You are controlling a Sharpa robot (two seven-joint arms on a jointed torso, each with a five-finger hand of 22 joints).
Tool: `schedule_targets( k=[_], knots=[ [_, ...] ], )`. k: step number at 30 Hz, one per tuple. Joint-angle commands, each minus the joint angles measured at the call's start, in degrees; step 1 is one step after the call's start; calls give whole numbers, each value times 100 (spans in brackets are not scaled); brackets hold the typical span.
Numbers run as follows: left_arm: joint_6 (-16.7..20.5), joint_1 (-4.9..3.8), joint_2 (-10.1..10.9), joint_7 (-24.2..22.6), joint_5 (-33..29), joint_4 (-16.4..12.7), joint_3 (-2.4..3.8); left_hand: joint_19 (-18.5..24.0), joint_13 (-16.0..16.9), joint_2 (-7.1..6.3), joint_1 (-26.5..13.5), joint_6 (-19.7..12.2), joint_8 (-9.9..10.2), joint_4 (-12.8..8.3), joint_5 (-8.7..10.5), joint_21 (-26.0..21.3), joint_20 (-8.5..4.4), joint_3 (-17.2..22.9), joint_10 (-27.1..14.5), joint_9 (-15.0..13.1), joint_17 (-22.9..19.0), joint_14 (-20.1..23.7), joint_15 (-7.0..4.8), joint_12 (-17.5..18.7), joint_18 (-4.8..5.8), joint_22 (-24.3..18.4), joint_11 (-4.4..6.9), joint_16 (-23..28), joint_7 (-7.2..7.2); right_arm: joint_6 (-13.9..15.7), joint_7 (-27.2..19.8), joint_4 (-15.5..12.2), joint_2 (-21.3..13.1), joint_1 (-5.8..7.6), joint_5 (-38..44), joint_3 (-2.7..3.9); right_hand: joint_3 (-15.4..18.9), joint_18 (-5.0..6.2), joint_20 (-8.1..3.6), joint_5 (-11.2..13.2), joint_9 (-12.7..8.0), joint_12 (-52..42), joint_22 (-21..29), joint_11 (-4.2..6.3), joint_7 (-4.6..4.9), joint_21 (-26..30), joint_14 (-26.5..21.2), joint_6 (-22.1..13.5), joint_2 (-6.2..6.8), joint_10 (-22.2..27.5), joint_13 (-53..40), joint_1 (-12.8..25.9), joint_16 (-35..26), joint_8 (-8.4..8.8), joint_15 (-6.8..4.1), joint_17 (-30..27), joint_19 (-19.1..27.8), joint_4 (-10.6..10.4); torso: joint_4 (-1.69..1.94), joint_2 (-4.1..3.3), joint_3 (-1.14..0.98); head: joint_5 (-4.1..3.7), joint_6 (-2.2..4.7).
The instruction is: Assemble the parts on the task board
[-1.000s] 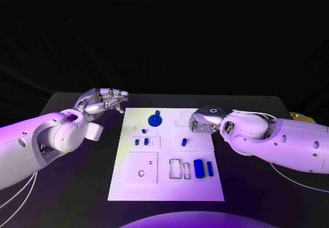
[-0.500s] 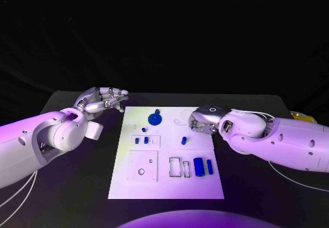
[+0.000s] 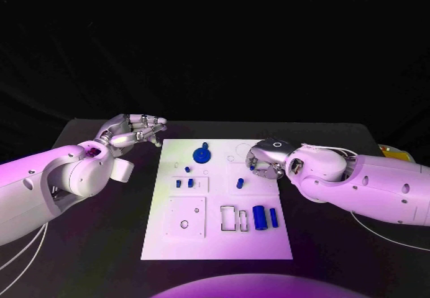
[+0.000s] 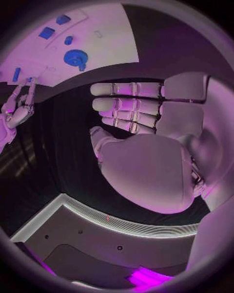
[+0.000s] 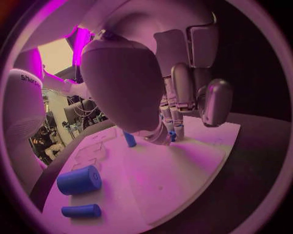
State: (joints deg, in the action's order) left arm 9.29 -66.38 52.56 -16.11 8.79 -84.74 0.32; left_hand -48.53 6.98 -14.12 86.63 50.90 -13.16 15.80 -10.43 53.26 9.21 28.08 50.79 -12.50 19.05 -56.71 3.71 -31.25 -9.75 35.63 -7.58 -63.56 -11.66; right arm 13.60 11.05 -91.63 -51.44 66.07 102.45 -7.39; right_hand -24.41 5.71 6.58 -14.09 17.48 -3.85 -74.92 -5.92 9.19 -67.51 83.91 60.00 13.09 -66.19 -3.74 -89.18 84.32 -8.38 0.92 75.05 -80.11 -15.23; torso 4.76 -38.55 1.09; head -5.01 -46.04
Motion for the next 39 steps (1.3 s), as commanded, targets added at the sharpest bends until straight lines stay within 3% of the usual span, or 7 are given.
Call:
schedule_targets(
  k=[1, 14, 28, 39],
  knots=[
    [-44, -1, -11, 5, -25, 1, 3, -41, -7, 2, -66, -55, 40, 6, 21, -39, 16, -3, -30, 9, -7, -29, 7, 34, -78, -13, -34, 37, 3, -108, 59, 15, 3, -22, 79, -16, -84, -94, 38, -37, 15, -10, -446, -6, 39, 38, 321, -12, 42, 18, -8, 48, 4, 30, 36, 138, -10, 24, 6, -2, 3, -4, -1],
    [-53, 4, -24, 26, -23, 47, 1, -47, -11, -1, -62, -68, 49, 0, 20, -47, 18, -6, -43, 11, -8, -31, 9, 40, -78, -19, -38, 42, -2, -54, 92, 31, -3, -22, 75, -15, -239, -98, 43, -31, 41, -9, -459, -18, 55, 30, 321, -48, 137, 28, -9, 171, 10, 37, 44, 140, -22, 113, 2, -7, 5, -21, -2],
    [-81, 9, -30, 57, -18, 54, -4, -51, -14, 4, -64, -76, 55, 0, 19, -54, 20, -6, -51, 12, -9, -32, 12, 43, -78, -24, -43, 46, -7, -168, 139, 88, 51, -33, 74, -15, -724, -125, -27, 104, 235, -104, -554, 93, -52, -114, 337, 192, -103, -294, -40, 327, 49, -174, -46, 196, -106, 486, 2, -3, -1, -23, -25],
    [-92, 11, -18, 93, 9, 42, -6, -55, -16, 1, -51, -83, 59, -12, 16, -62, 22, -5, -61, 13, -10, -31, 14, 46, -78, -29, -45, 51, -9, -240, 170, 119, 82, -44, 152, -15, -805, -133, -52, 140, 309, -100, -581, 120, -77, -148, 342, 226, -112, -368, -38, 423, 57, -235, -69, 209, -123, 632, -2, -1, 0, -26, -42]
  ],
)
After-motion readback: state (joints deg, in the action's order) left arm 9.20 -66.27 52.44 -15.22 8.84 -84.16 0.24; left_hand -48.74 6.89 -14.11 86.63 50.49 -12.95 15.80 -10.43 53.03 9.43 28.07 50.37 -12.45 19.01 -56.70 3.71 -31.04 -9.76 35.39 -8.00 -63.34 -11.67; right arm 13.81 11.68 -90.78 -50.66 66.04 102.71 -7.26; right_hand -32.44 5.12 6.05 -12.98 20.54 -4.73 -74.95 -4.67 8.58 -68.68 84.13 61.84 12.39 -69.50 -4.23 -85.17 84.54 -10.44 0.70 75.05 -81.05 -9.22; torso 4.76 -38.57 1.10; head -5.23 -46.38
